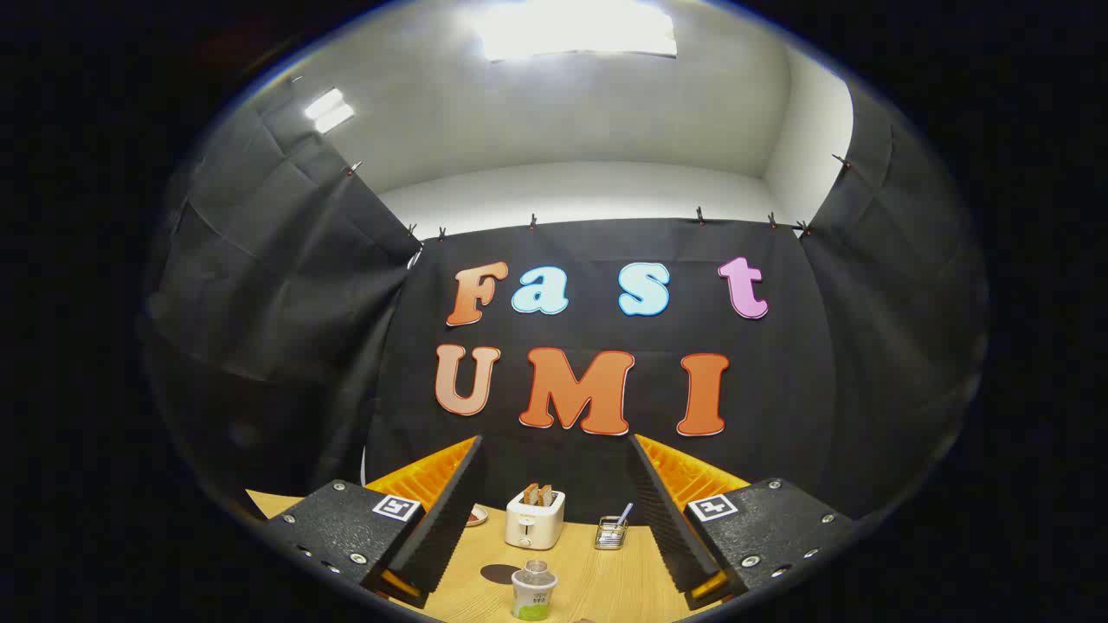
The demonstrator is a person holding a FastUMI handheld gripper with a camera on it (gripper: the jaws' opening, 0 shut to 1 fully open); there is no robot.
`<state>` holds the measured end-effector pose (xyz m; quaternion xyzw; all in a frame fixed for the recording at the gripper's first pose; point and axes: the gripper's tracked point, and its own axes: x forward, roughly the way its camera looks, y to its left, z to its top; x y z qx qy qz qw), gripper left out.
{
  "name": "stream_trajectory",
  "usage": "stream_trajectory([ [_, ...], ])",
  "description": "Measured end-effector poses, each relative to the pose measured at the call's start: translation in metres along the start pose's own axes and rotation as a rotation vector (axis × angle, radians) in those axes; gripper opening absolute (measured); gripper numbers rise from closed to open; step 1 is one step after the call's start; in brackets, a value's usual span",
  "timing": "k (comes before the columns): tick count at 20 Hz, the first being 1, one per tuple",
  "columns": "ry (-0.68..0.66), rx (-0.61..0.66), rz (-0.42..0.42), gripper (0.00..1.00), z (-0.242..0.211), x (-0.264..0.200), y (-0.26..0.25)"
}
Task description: Take the bottle from table, then pour the juice into the cup, finally place the bottle on the coaster
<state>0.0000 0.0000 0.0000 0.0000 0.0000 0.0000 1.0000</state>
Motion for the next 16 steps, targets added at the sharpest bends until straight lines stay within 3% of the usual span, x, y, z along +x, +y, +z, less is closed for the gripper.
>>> stream_trajectory([
  [16, 0.036, 0.066, 0.012, 0.96, -0.005, 0.007, 0.005],
])
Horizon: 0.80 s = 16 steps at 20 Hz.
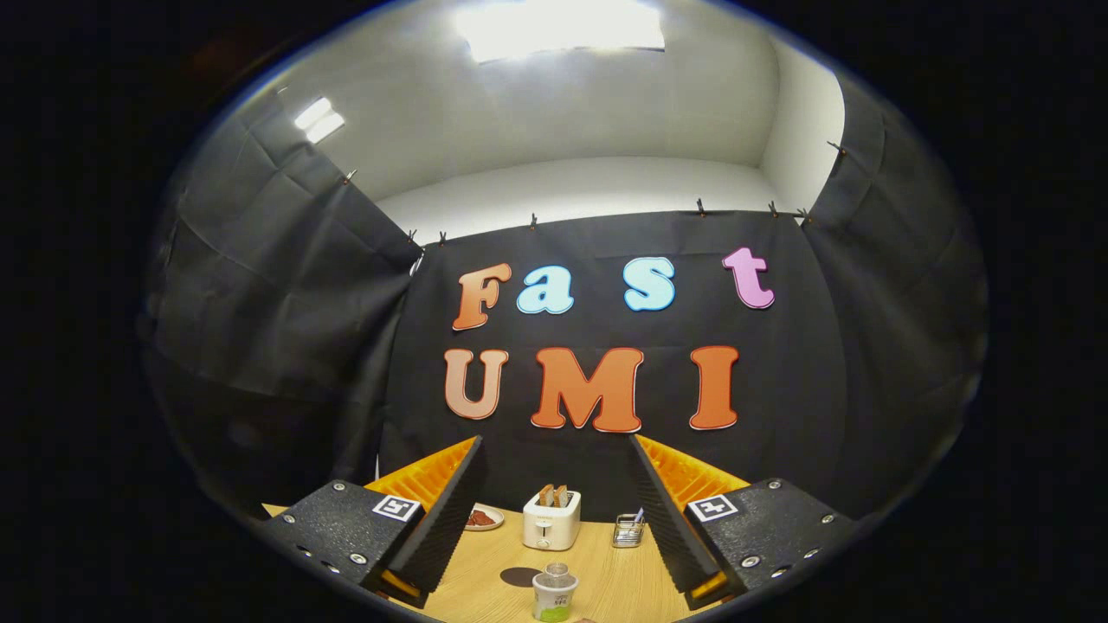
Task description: Take the bottle from table, then pour the juice into the cup, finally place the bottle on the coaster
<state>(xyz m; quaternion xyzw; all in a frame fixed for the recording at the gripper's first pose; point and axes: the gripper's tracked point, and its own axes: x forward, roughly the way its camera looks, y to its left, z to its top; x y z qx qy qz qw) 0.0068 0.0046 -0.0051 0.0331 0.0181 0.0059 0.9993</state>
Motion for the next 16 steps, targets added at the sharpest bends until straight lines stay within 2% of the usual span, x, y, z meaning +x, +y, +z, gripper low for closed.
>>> stream_trajectory([
  [10, 0.041, 0.020, -0.005, 0.96, -0.016, 0.008, -0.002],
  [16, 0.066, -0.013, -0.015, 0.97, -0.029, 0.007, -0.004],
])
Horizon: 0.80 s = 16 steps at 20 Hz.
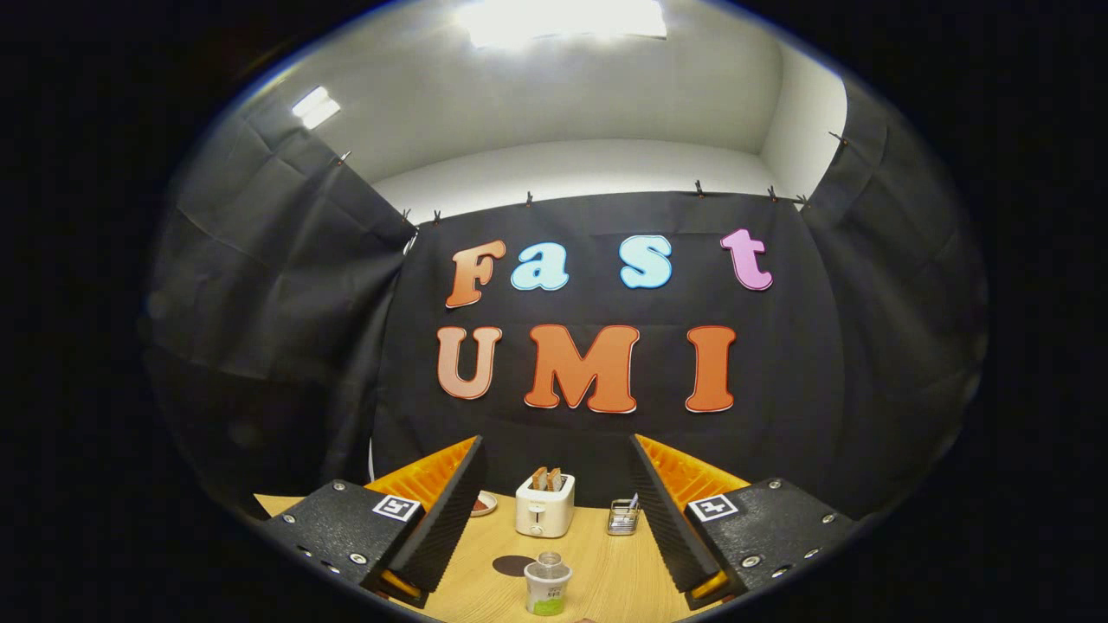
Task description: Take the bottle from table, then pour the juice into the cup, finally place the bottle on the coaster
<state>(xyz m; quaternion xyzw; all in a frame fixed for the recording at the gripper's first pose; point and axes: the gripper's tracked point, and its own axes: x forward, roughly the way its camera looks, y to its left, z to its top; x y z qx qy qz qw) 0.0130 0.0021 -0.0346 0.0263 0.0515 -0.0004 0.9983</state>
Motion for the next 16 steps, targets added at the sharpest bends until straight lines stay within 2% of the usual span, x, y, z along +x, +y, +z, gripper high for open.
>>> stream_trajectory([
  [6, 0.017, 0.003, 0.003, 0.97, -0.028, 0.009, 0.000],
  [16, 0.161, 0.007, 0.015, 0.97, -0.141, 0.027, 0.004],
])
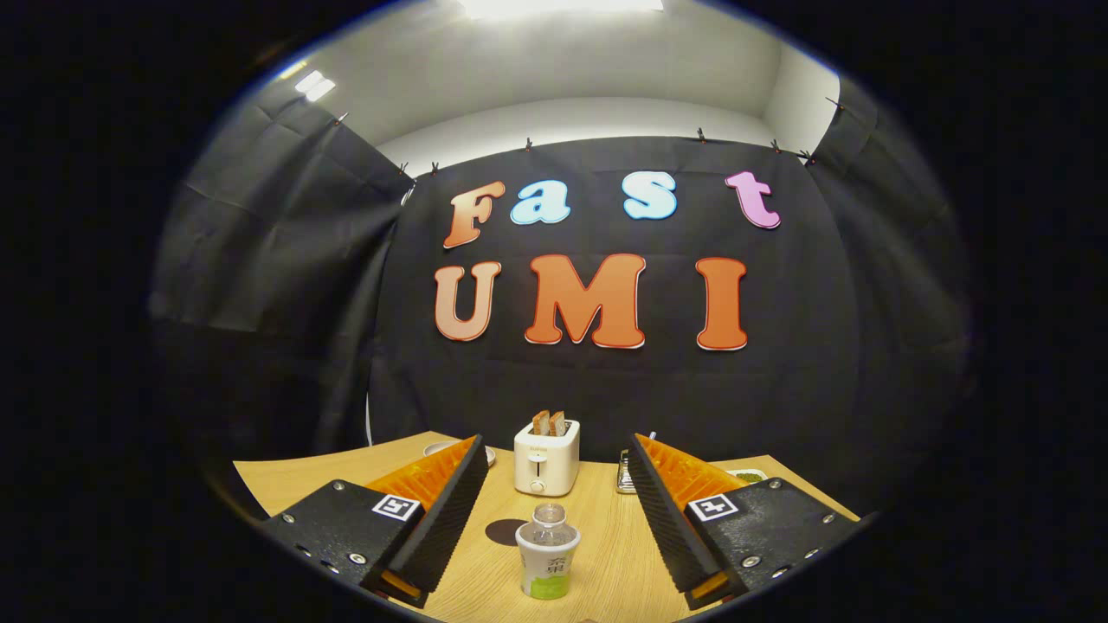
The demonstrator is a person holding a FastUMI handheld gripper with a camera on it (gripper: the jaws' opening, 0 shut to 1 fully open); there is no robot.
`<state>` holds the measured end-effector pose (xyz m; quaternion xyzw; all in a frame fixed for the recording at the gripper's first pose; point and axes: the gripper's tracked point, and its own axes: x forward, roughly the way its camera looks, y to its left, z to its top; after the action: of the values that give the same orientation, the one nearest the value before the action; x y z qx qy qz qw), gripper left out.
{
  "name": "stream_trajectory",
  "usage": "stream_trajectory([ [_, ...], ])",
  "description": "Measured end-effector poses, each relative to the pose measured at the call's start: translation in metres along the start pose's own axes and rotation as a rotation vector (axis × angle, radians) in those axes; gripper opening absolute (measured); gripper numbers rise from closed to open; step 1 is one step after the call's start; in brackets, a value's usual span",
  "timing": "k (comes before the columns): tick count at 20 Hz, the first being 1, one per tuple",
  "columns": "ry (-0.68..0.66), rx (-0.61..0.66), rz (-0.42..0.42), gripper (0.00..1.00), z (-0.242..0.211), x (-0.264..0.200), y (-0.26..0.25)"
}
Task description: Take the bottle from table, then pour the juice into the cup, finally place the bottle on the coaster
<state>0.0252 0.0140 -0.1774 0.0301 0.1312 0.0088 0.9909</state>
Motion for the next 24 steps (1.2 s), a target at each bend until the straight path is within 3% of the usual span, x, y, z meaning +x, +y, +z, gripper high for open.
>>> stream_trajectory([
  [5, 0.075, 0.048, 0.012, 0.97, -0.050, 0.011, 0.006],
  [18, 0.208, 0.020, 0.012, 0.97, -0.151, 0.033, 0.010],
  [24, 0.311, 0.049, -0.004, 0.91, -0.195, 0.038, 0.010],
])
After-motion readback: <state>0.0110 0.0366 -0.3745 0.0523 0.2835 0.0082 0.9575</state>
